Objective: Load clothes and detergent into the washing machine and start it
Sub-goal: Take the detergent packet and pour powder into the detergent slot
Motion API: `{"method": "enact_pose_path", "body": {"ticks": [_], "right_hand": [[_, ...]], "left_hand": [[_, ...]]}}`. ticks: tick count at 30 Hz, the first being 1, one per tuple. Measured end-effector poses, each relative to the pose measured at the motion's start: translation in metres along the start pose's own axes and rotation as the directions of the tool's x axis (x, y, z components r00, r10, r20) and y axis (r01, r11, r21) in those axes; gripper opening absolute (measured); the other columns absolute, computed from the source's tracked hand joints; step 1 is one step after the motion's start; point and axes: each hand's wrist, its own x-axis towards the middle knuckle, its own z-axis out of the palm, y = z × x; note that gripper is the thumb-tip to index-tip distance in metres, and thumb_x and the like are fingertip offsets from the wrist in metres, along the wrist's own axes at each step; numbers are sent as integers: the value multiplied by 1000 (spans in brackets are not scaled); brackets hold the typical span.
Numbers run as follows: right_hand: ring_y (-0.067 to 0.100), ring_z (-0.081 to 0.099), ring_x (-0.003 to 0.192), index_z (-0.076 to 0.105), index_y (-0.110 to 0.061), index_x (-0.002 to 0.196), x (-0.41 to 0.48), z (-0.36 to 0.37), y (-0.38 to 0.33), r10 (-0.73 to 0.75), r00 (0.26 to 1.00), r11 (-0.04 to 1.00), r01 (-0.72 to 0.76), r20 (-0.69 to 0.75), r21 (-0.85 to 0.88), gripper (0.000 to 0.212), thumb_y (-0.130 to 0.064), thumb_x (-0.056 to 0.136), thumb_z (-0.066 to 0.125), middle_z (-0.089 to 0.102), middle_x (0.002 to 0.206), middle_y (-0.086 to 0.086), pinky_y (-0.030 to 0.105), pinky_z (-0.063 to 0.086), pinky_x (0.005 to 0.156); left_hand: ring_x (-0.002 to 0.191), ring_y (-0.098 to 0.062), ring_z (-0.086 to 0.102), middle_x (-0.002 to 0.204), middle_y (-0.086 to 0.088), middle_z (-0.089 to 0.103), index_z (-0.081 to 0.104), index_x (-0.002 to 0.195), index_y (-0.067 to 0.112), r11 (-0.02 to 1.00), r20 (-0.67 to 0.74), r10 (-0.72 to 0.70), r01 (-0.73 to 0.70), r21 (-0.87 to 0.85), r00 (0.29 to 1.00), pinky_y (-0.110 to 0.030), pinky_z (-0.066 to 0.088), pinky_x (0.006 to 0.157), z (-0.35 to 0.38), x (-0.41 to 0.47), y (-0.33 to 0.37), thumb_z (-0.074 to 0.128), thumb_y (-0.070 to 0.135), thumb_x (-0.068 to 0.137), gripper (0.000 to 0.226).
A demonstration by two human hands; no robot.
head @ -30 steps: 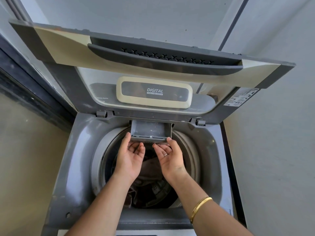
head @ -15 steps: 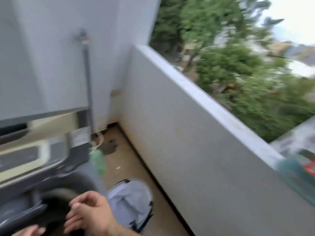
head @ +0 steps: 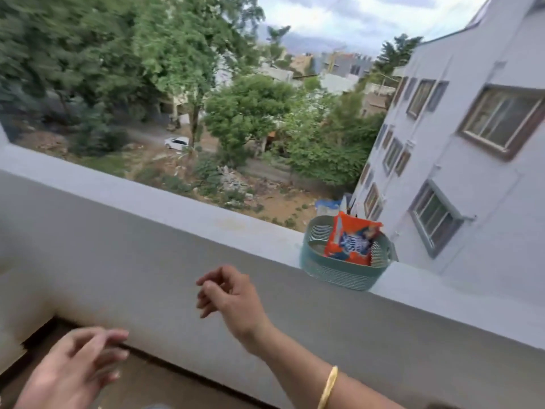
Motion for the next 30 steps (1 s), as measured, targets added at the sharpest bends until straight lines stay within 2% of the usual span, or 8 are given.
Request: {"method": "enact_pose_path", "body": {"ticks": [2, 4, 11, 15, 18, 21, 25, 30], "right_hand": [[22, 67, 71, 69, -11, 101, 15, -51, -13, -66, 996, 998, 65, -58, -17, 19, 2, 107, 56, 68, 80, 9, 29, 62, 62], [27, 67, 74, 70, -6, 103, 24, -93, -27, -124, 985, 992, 122, -121, -27, 17, 4, 106, 56, 68, 81, 14, 31, 62, 62], [28, 69, 75, 69, 1, 107, 33, -232, -59, -250, 920, 968, 232, -302, -96, 12, 3, 108, 57, 69, 89, 32, 43, 62, 69], [27, 73, 79, 72, -14, 107, 37, -289, -64, -327, 870, 933, 234, -369, -274, 13, -4, 106, 64, 75, 90, 15, 50, 65, 76], [17, 70, 93, 71, -21, 110, 47, -326, -62, -390, 841, 803, 111, -375, -585, 10, -14, 104, 69, 74, 103, -1, 38, 62, 87], [21, 57, 121, 66, -26, 124, 57, -349, -58, -330, 890, 570, -76, -313, -818, 22, -27, 102, 70, 64, 127, -2, 44, 52, 108], [25, 47, 132, 67, -28, 127, 62, -361, -53, -244, 923, 395, -185, -297, -900, 30, -43, 101, 68, 59, 131, -2, 47, 45, 115], [27, 54, 127, 71, -24, 123, 68, -363, -44, -219, 931, 319, -216, -293, -923, 31, -47, 102, 68, 64, 127, 0, 48, 49, 112]], "left_hand": [[48, -11, 75, 74, -4, 84, 59, 98, 7, 998, 90, 61, -62, 2, 994, -23, 58, 41, 51, 18, -6, 42, 1, 118, 27], [55, -11, 76, 78, -6, 84, 61, 100, 7, 993, 174, 106, -113, 34, 979, -19, 58, 46, 112, 28, 3, 46, 3, 116, 23], [79, -18, 73, 103, -11, 81, 65, 101, 10, 968, 421, 163, -226, 105, 892, -31, 59, 68, 293, 37, 2, 56, 9, 114, 16], [84, -22, 72, 102, -10, 82, 66, 105, 4, 945, 496, 166, -281, 165, 852, -39, 56, 76, 352, 43, -13, 58, 6, 114, 12], [86, -19, 75, 103, -7, 84, 67, 108, 2, 922, 523, 148, -308, 233, 839, -38, 60, 78, 383, 49, -25, 61, 4, 113, 8], [87, -13, 77, 106, -7, 85, 67, 110, 4, 904, 535, 122, -316, 287, 836, -31, 63, 78, 404, 53, -37, 61, 4, 113, 7], [92, -14, 79, 112, -11, 83, 67, 115, 3, 886, 547, 92, -319, 336, 832, -25, 67, 76, 417, 53, -49, 61, 5, 114, 7], [91, -15, 79, 111, -10, 82, 67, 116, 3, 895, 526, 68, -285, 344, 848, -25, 67, 75, 420, 57, -53, 61, 3, 113, 7]]}}
